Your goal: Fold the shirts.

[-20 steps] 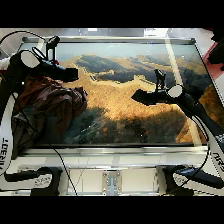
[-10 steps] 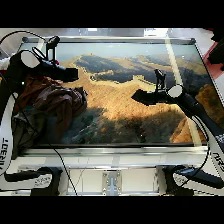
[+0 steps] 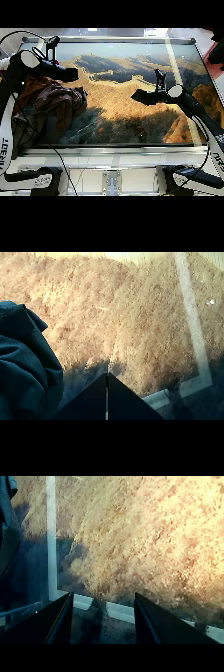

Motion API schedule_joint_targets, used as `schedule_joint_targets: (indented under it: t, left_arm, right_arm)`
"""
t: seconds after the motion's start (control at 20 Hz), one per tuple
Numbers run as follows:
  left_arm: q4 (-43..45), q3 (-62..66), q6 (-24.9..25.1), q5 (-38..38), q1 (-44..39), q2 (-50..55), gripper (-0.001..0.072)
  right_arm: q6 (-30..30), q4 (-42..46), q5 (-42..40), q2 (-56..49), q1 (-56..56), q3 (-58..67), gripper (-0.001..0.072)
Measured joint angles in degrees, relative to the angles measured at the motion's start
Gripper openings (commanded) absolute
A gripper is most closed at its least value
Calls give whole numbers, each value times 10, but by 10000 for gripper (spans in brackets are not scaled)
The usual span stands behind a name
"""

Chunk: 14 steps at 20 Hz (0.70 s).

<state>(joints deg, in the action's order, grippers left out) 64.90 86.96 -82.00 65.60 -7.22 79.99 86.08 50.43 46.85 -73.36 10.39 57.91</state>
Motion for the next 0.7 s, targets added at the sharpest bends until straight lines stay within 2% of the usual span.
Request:
schedule_joint_targets:
  t: [0.5,0.55,0.6,0.65,0.7]
  left_arm:
    - [2,0,1,-25,0,0,28]
    - [9,0,6,-26,0,0,200]
    - [17,0,13,-29,0,0,528]
    - [30,0,22,-35,0,0,714]
    - [49,0,28,-42,0,0,704]
  right_arm:
    - [0,3,-14,0,0,0,441]
    - [0,5,-16,0,0,0,441]
    - [0,10,-19,0,0,0,442]
    - [0,16,-20,0,0,0,441]
    - [0,23,-22,0,0,0,442]
